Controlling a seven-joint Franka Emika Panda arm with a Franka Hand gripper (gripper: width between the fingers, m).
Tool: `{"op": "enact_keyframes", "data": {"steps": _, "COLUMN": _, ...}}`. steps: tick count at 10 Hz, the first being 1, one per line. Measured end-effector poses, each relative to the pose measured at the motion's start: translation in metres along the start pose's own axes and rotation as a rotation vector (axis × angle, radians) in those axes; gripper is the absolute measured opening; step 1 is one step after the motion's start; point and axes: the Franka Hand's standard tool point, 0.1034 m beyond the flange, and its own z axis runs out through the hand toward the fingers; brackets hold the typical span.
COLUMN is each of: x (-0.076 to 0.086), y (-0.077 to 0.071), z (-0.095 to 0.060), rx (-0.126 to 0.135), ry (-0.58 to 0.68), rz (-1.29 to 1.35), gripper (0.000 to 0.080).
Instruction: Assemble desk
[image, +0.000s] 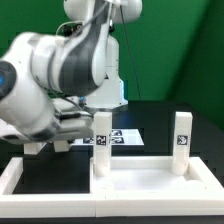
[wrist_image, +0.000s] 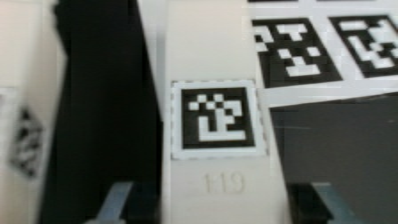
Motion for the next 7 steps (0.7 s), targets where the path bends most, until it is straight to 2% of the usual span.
{"op": "enact_keyframes", "data": {"steps": 1, "x": -0.009, "y": 0.002, "z": -0.026, "rx": 0.015, "ry": 0.027, "rz": -0.008, "gripper": 0.0289}}
{"op": "enact_keyframes", "data": {"steps": 2, "x": -0.021, "y": -0.003, "z": -0.045, "rx": 0.029, "ry": 0.021, "rz": -0.016, "gripper": 0.0289}}
{"op": "enact_keyframes", "data": {"steps": 3, "x": -0.029, "y": -0.01, "z": -0.064, "rx": 0.032, "ry": 0.034, "rz": -0.028, "gripper": 0.029}}
{"op": "enact_keyframes", "data": {"steps": 4, "x": -0.033, "y": -0.017, "z": -0.078, "rx": 0.022, "ry": 0.096, "rz": -0.041, "gripper": 0.029}}
{"op": "enact_keyframes", "data": {"steps": 5, "x": -0.036, "y": -0.024, "z": -0.085, "rx": 0.007, "ry": 0.183, "rz": -0.039, "gripper": 0.029}}
{"op": "enact_keyframes", "data": {"steps": 7, "x": -0.033, "y": -0.02, "z": -0.086, "rx": -0.004, "ry": 0.297, "rz": -0.038, "gripper": 0.029}}
